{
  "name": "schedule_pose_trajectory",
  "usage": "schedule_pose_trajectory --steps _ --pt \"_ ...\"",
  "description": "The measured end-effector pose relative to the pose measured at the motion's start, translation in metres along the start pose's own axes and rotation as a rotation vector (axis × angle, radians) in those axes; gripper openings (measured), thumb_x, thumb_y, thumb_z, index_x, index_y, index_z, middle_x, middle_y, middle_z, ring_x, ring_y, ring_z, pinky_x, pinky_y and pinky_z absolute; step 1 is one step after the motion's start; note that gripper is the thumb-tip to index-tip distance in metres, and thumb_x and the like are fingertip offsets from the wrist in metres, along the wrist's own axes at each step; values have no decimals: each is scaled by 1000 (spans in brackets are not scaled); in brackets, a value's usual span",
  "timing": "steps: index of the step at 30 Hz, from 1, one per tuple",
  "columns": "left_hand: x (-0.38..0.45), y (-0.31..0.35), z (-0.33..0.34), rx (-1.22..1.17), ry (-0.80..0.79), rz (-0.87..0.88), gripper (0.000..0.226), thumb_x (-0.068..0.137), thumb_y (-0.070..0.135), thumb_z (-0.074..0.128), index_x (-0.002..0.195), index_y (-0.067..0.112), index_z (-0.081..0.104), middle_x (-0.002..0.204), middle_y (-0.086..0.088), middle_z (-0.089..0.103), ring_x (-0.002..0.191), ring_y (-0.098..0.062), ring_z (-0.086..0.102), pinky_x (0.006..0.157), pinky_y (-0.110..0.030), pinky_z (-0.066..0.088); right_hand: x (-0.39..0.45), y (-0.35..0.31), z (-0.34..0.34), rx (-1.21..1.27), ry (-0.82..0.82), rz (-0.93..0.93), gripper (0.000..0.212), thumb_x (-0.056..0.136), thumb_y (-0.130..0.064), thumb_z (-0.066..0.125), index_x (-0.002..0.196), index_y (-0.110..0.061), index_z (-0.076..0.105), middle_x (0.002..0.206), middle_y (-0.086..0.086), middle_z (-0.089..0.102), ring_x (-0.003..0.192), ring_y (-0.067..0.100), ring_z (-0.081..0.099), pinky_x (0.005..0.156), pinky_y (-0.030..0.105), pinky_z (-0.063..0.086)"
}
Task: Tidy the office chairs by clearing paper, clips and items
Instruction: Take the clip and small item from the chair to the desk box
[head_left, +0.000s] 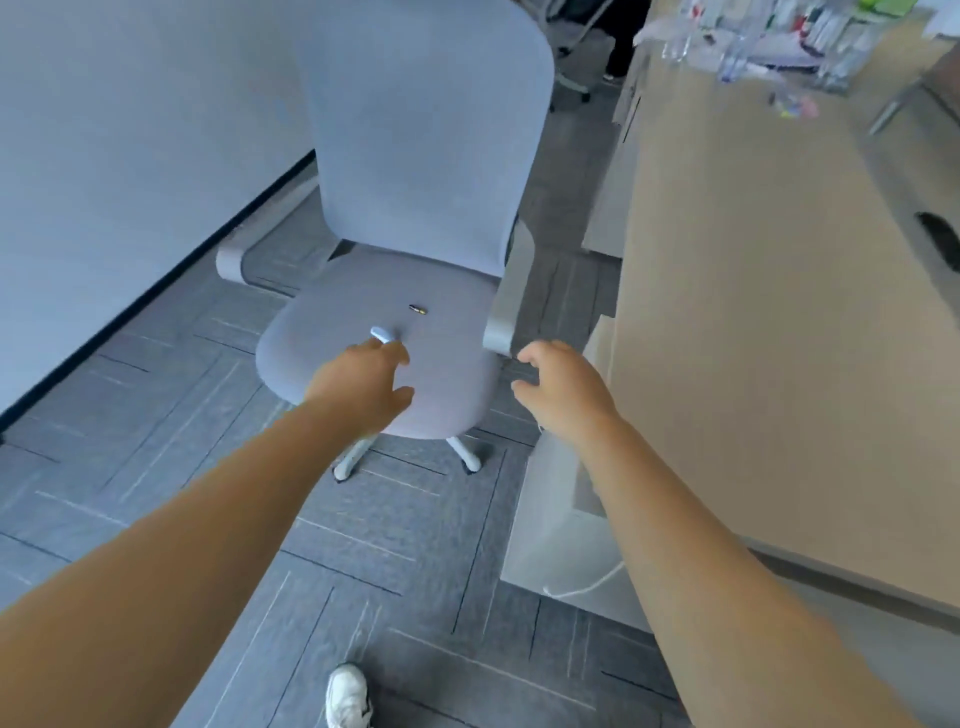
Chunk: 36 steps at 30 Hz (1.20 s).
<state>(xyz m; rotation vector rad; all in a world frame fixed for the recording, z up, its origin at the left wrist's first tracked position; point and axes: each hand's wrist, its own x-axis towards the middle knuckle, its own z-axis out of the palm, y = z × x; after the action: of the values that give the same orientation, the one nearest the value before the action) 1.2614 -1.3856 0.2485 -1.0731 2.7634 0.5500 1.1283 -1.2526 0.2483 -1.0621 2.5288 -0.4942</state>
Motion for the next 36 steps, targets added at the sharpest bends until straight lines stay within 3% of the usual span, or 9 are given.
schedule_pose_trajectory --steps 6,12,28,36 --pt "66 -97 -5 35 -86 -62 42 90 24 53 130 12 46 133 -11 52 120 -29 50 102 -41 44 83 -61 58 18 -74 16 39 90 -13 51 129 -9 50 133 13 50 124 29 47 101 38 41" --pt "146 -147 25 -4 -178 -101 45 90 21 54 132 11 43 136 -12 49 121 -30 49 101 -40 42 170 -69 111 -23 -150 56 37 90 -14 52 127 -8 51 132 13 52 124 29 47 104 39 40" --pt "406 -185 154 30 -363 -14 57 91 21 54 142 20 28 149 -4 32 132 -28 36 104 -40 37 406 -23 226 -4 -227 185 37 91 -13 50 128 -9 50 131 12 50 124 28 45 99 35 39" --pt "459 -208 199 41 -458 -11 38 93 22 50 130 16 46 131 -7 52 120 -28 47 91 -39 45 468 -5 274 -14 -230 288 37 93 -12 48 130 -10 47 133 10 48 125 27 43 97 35 39"
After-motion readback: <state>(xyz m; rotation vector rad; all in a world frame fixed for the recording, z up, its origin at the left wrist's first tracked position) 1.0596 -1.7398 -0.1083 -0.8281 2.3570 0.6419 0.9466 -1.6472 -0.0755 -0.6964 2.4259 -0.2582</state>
